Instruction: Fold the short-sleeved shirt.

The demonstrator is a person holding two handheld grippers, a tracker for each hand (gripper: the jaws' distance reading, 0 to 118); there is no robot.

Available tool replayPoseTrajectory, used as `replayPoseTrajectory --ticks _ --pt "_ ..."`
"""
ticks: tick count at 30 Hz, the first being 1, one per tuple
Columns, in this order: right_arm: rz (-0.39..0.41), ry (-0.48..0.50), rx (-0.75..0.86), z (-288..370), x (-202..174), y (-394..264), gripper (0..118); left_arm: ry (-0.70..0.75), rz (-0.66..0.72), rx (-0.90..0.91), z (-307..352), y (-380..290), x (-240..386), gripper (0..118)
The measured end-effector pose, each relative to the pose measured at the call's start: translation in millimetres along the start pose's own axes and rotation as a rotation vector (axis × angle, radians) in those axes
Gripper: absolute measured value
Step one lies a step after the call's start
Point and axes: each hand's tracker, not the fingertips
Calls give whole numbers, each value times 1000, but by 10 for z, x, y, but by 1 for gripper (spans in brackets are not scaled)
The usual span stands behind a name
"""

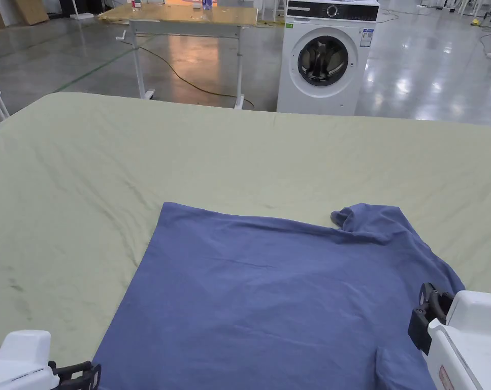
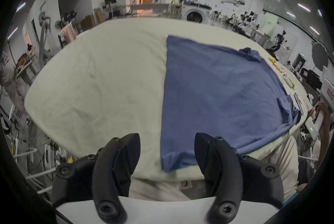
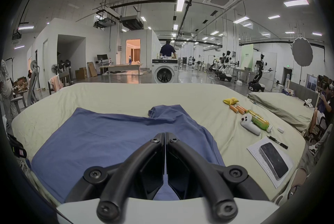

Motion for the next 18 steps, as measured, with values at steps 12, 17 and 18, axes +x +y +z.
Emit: replayPoseTrajectory --ticks 12,17,18 --pt "15 -43 -84 48 242 -144 0 2 -41 -99 -344 -157 150 8" --pt "46 -42 -218 66 540 -213 1 -6 -93 -102 -322 -149 221 2" --pt "59 -45 -252 80 616 -227 2 -9 -90 -100 -308 -143 211 1"
